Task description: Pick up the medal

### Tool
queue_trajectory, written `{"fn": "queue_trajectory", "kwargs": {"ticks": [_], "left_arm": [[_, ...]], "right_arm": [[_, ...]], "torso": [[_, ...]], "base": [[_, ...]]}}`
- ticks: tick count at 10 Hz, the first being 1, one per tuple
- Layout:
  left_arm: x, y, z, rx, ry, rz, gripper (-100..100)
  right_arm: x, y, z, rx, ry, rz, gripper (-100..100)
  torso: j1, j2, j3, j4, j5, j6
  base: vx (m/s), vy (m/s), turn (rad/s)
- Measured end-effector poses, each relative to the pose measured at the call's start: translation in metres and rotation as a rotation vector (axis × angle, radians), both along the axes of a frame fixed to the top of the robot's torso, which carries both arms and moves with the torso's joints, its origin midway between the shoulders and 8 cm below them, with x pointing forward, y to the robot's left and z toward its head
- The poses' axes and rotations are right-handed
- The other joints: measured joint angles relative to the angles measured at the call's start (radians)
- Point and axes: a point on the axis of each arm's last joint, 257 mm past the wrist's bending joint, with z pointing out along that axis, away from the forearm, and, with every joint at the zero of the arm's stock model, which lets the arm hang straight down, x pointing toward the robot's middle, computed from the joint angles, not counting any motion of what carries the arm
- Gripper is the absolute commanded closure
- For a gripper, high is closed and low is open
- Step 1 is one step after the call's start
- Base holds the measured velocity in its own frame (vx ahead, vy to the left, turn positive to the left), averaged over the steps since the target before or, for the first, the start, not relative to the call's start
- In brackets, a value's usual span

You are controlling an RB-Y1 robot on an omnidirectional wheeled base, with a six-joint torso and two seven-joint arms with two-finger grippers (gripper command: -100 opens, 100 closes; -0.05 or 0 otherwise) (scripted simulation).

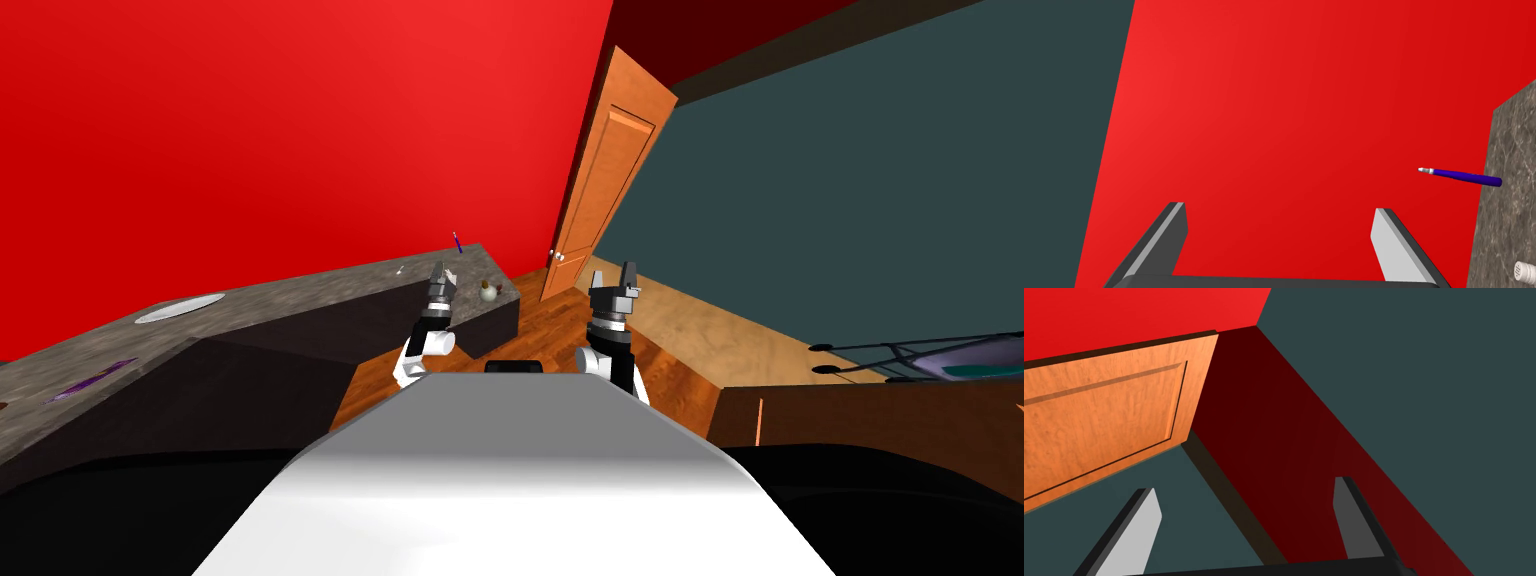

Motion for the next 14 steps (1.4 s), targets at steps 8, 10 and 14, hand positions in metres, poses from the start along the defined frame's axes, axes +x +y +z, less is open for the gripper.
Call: {"fn": "queue_trajectory", "kwargs": {"ticks": [8,10,14], "left_arm": [[0.057,-0.005,-0.026,-0.027,0.161,-0.063,-100],[0.072,-0.007,-0.034,-0.035,0.211,-0.078,-100],[0.104,-0.009,-0.054,-0.05,0.321,-0.104,-100]], "right_arm": [[0.0,0.0,0.0,0.0,0.0,0.0,0],[0.0,0.0,0.0,0.0,0.0,0.0,0],[0.0,0.0,0.0,0.0,0.0,0.0,0]], "torso": [[-0.001,0.0,0.0,0.0,0.0,0.0],[-0.001,-0.001,0.0,0.0,0.0,0.0],[-0.001,0.0,0.0,0.0,0.0,0.0]], "base": [[-0.019,-0.068,-0.063],[-0.005,-0.072,-0.067],[-0.008,-0.056,-0.035]]}}
